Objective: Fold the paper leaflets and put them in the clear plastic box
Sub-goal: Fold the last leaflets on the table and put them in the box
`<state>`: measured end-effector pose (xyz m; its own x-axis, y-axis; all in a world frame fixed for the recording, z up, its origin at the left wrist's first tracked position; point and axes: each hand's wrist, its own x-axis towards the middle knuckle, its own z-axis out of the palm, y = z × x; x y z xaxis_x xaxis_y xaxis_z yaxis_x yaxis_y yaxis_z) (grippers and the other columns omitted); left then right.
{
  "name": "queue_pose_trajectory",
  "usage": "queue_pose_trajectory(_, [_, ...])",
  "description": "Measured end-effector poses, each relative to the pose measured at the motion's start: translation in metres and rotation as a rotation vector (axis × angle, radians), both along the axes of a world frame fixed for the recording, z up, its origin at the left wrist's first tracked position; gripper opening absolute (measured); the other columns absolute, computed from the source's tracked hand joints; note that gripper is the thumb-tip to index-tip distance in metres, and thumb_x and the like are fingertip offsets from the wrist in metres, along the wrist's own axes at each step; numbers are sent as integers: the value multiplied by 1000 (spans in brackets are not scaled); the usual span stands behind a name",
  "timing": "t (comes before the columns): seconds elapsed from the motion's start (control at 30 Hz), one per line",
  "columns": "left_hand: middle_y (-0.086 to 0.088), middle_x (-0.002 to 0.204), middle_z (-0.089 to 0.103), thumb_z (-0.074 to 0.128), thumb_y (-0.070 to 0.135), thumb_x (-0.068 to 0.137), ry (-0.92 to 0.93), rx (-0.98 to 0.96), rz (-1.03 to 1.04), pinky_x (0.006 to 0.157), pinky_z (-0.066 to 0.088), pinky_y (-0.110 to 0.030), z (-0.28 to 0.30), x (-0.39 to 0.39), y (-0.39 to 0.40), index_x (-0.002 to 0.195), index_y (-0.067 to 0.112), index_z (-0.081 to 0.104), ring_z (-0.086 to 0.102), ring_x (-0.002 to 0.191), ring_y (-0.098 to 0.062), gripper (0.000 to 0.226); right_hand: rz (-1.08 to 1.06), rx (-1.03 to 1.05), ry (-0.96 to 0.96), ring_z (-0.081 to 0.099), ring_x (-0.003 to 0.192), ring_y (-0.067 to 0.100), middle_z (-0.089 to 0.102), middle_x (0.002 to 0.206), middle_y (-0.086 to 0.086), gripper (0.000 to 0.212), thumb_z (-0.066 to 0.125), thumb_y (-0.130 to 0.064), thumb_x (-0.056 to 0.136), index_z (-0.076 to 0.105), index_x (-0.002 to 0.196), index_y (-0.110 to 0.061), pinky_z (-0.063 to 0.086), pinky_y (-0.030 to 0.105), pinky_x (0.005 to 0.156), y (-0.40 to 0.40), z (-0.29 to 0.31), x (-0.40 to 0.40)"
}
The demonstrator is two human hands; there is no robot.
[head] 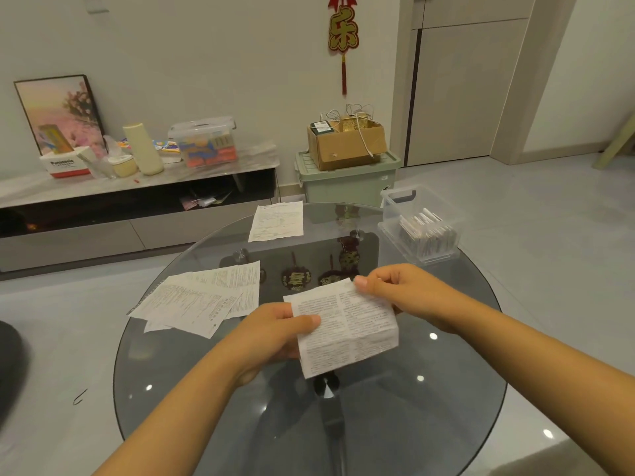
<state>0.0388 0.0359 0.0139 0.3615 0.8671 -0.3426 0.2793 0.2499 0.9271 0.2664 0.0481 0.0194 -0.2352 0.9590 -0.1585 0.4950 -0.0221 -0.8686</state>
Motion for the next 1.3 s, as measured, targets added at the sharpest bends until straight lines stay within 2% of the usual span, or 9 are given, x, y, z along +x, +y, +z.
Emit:
queue_pose_trajectory(0.13, [3,91,74,52,23,96,54,53,199,58,54,-19,-6,9,4,103,15,66,71,80,-10,18,-69,-67,18,69,90,15,71,98,-2,35,67,-41,81,57,109,-21,56,38,86,5,-3,-4])
queue_pose_trajectory(0.33, [2,99,66,50,30,96,109,134,345,65,55,-25,-12,15,8,113,14,53,65,87,-12,24,-81,-93,-136,63,94,14,62,105,-1,79,71,-36,79,25,142,-25,52,28,79,5,-17,-12])
queue_pose_trajectory(0.47, [12,109,53,58,30,92,166,220,314,78,49,-26,-14,14,7,141,22,31,55,88,0,57,-113,-50,-78,64,92,14,63,101,2,82,71,-23,82,19,145,-26,55,31,81,8,-21,-12])
queue_pose_trajectory(0.6, [2,144,29,60,28,90,363,380,211,87,43,-19,-21,15,3,148,27,18,47,117,-11,72,-124,38,-200,62,87,13,62,97,2,80,71,-17,81,23,144,-29,54,28,78,9,-32,-18])
queue_pose_trajectory(0.7, [3,151,12,61,30,88,577,575,80,109,26,-27,-32,14,1,143,30,29,22,138,-13,64,-106,123,-332,53,80,6,55,95,-7,70,70,-21,82,32,141,-29,45,17,69,11,-38,-23])
queue_pose_trajectory(0.83, [14,133,38,59,38,88,780,796,-158,106,15,-25,-39,10,-2,117,37,58,29,129,-10,29,-52,199,-558,47,94,12,41,123,0,50,66,-31,85,48,131,-30,42,21,81,7,-40,-26])
queue_pose_trajectory(0.97, [13,125,52,54,36,91,869,864,-307,99,35,-25,-39,7,1,122,31,57,43,117,-10,31,33,416,-693,36,117,13,43,125,-7,35,64,-39,85,61,119,-31,36,24,95,1,-34,-25])
queue_pose_trajectory(1.13, [8,115,58,49,32,92,926,940,-341,88,44,-30,-37,7,2,117,25,59,48,109,-14,28,286,348,-675,43,116,7,57,121,-15,37,66,-50,80,65,112,-32,39,27,98,-10,-27,-23])
queue_pose_trajectory(1.3, [4,109,62,50,30,89,937,946,-323,85,46,-31,-36,10,4,112,21,61,53,102,-15,27,338,490,-790,52,110,10,62,117,-13,26,56,-39,89,64,114,-32,45,29,91,-14,-26,-25])
